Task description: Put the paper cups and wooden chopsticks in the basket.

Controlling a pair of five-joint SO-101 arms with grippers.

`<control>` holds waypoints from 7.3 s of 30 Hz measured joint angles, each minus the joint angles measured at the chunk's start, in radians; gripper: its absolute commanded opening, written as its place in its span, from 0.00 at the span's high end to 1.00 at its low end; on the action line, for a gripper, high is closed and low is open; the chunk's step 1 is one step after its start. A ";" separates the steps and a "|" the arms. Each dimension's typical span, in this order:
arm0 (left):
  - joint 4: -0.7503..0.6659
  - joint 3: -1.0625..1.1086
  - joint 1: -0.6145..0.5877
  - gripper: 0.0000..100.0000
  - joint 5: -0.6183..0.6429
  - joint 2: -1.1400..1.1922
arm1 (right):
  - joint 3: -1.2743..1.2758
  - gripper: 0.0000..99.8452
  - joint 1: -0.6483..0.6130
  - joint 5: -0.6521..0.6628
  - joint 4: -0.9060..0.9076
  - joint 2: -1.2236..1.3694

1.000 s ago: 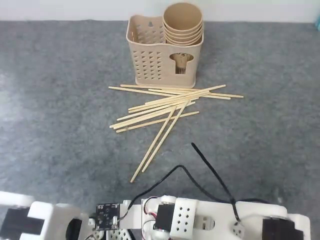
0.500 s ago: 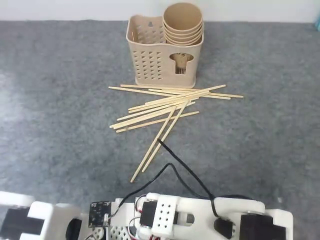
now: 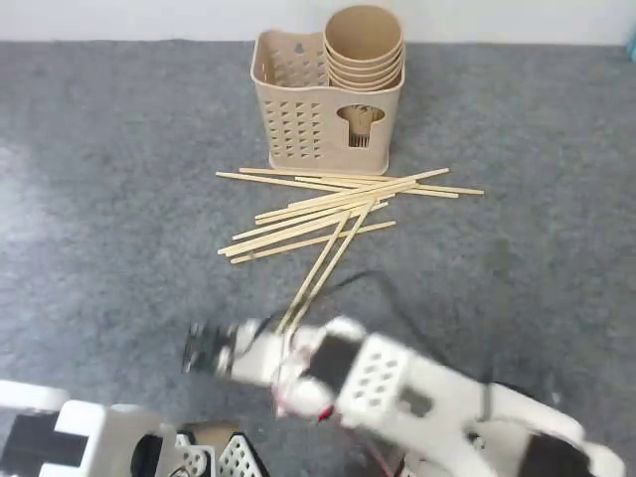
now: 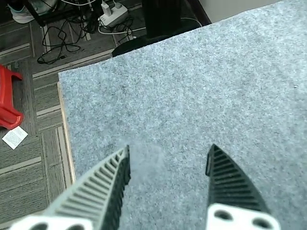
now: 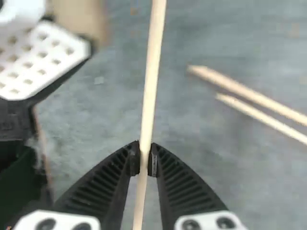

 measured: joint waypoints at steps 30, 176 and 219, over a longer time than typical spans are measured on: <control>0.385 0.235 0.918 0.76 -0.037 -0.255 | -0.374 0.99 0.628 -0.345 -0.970 -0.104; 0.565 0.310 1.953 0.99 -0.003 -0.428 | 0.608 0.82 0.985 -0.516 -0.305 -0.644; -0.109 -0.914 1.685 0.99 0.046 0.347 | 0.669 0.82 0.890 -0.516 -0.359 -0.644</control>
